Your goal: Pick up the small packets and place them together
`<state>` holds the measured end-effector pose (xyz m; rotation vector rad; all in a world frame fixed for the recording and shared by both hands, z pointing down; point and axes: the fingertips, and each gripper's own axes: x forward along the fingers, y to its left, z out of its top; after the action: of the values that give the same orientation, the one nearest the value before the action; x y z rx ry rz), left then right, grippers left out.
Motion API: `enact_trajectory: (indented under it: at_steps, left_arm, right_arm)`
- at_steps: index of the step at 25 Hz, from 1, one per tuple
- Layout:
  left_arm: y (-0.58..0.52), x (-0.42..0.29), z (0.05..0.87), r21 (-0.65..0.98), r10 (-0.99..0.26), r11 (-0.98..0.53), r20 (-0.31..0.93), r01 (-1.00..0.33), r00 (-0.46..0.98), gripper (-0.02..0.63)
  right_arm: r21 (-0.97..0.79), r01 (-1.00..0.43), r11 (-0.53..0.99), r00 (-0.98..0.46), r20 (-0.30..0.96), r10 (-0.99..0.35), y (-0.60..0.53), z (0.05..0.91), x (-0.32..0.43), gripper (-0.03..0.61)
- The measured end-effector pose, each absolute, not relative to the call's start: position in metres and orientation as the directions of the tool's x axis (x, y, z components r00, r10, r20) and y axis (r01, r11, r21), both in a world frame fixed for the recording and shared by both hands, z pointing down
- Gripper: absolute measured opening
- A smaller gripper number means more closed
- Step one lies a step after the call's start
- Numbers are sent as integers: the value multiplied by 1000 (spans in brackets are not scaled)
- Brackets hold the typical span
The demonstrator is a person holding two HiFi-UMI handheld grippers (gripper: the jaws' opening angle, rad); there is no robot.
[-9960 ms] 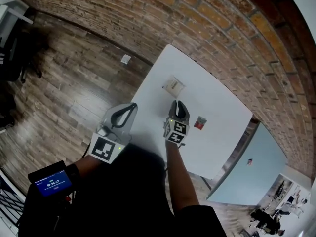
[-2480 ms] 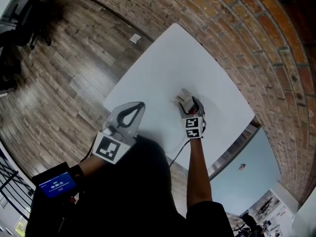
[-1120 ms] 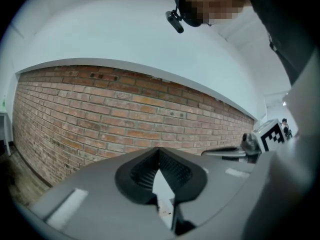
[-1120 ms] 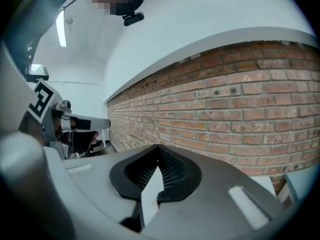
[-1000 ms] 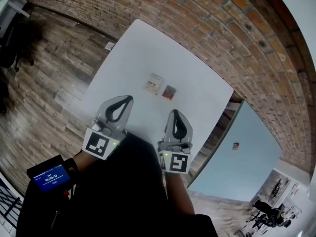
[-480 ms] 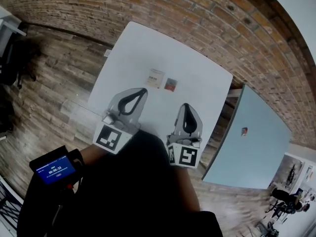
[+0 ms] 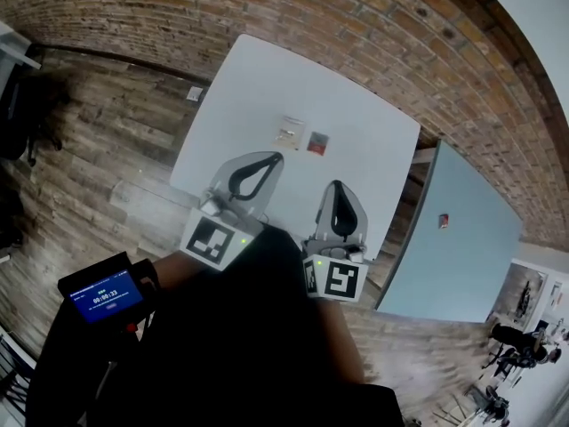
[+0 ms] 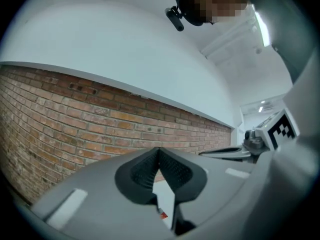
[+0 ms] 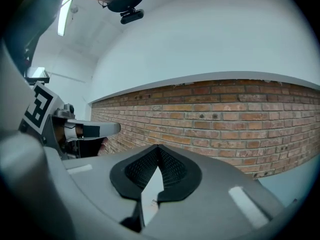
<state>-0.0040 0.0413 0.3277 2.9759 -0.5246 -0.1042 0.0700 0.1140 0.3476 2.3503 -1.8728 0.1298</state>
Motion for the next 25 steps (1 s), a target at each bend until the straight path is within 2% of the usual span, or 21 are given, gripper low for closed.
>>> enact_trajectory:
  at_steps: [6, 11, 16, 25]
  left_arm:
    - [35, -39, 331, 182, -371, -917, -63, -355, 927, 0]
    - [27, -62, 331, 164, -427, -897, -84, -410, 900, 0]
    - [35, -61, 328, 152, -464, -881, -99, -447, 880, 0]
    - [60, -46, 341, 149, -443, -891, -71, -430, 894, 0]
  right_arm:
    - [64, -971, -232, 240, 158, -958, 111, 352, 41, 2]
    - [75, -979, -192, 201, 143, -969, 102, 352, 22, 2]
    - [98, -980, -172, 184, 139, -973, 108, 353, 26, 0]
    - [75, -972, -225, 233, 139, -962, 132, 357, 52, 2]
